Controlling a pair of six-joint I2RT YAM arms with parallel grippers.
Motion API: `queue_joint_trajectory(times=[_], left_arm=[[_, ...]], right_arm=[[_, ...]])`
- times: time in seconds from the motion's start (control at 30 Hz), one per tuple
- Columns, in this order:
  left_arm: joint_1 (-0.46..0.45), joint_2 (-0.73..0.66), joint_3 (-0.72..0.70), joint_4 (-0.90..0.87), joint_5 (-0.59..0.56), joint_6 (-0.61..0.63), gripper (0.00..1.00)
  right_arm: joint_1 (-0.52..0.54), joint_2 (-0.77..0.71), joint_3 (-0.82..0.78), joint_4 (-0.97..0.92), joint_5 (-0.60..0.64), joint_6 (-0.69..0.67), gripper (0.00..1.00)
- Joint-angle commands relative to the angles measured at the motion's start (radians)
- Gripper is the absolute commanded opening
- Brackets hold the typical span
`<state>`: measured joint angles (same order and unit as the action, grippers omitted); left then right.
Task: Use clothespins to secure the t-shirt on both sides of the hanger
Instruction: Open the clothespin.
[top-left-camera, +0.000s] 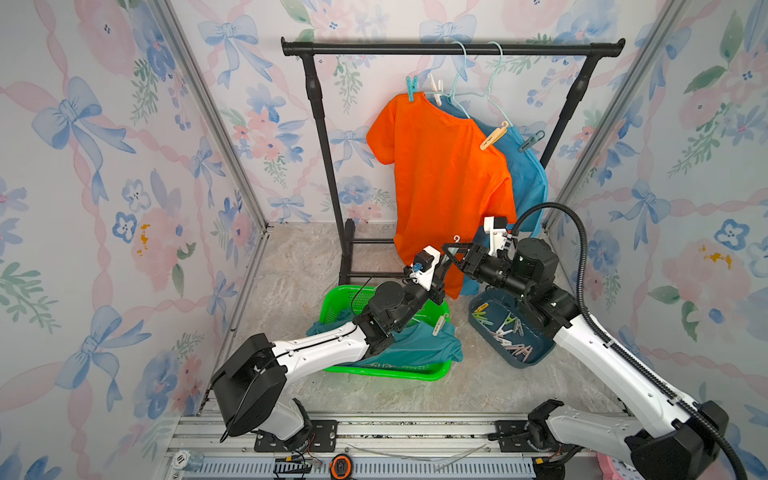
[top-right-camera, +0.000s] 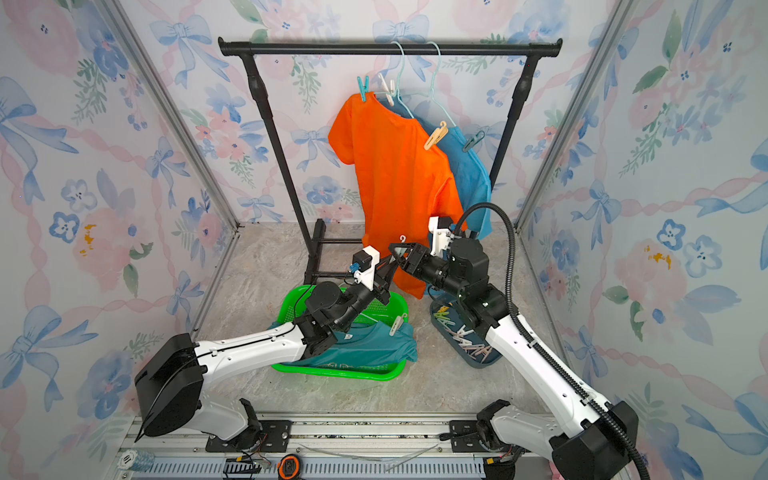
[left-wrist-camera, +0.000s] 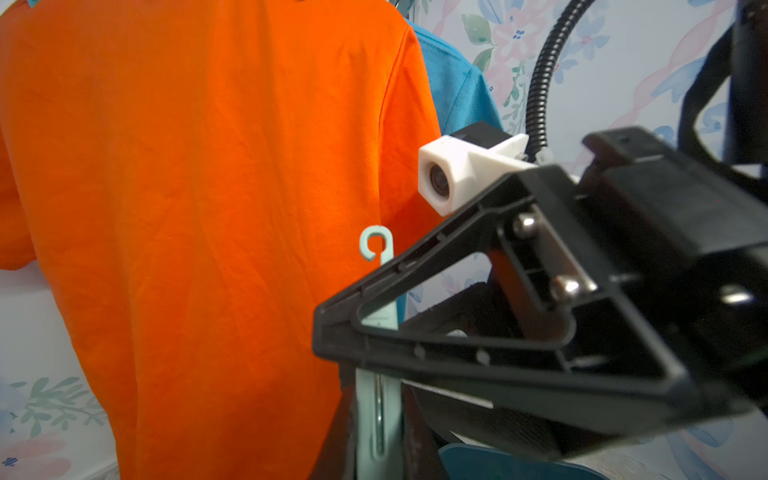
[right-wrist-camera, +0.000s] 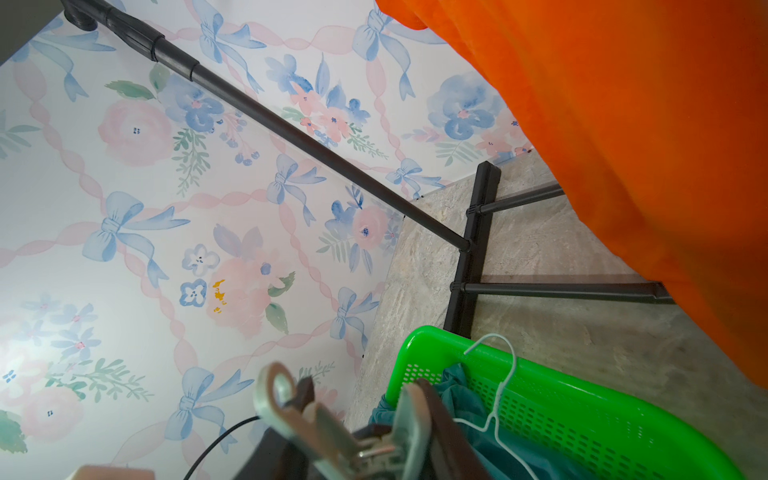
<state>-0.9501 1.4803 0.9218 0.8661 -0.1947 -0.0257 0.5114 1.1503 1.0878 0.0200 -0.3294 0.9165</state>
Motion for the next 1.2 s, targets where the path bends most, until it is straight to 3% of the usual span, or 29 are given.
queue_joint_trajectory(times=[0.0,0.13,0.47,0.53,0.77,0.9,1.1,1.17], left_arm=[[-0.007,0.004,-0.013,0.007,-0.007,0.018,0.02],[-0.009,0.004,-0.015,0.008,-0.007,0.017,0.02],[-0.010,0.009,-0.017,0.008,-0.007,0.019,0.03],[-0.010,0.008,-0.018,0.007,-0.010,0.014,0.08],[-0.006,-0.052,-0.037,-0.033,-0.035,-0.045,0.40],[0.025,-0.164,-0.049,-0.197,-0.030,-0.154,0.45],[0.200,-0.298,-0.024,-0.646,0.133,-0.356,0.41],[0.236,-0.331,-0.027,-0.771,0.122,-0.365,0.39]], right_arm=[[-0.010,-0.012,0.007,0.015,-0.011,-0.010,0.47],[-0.015,-0.018,0.020,0.005,-0.011,-0.013,0.46],[-0.015,-0.017,0.014,0.005,-0.016,-0.015,0.26],[-0.014,-0.017,0.014,0.006,-0.016,-0.016,0.22],[-0.031,-0.031,0.022,-0.018,-0.016,-0.040,0.24],[-0.059,-0.053,-0.004,-0.020,-0.024,-0.048,0.25],[-0.081,-0.070,-0.049,-0.020,-0.060,-0.083,0.25],[-0.081,-0.074,-0.055,-0.028,-0.078,-0.112,0.25]])
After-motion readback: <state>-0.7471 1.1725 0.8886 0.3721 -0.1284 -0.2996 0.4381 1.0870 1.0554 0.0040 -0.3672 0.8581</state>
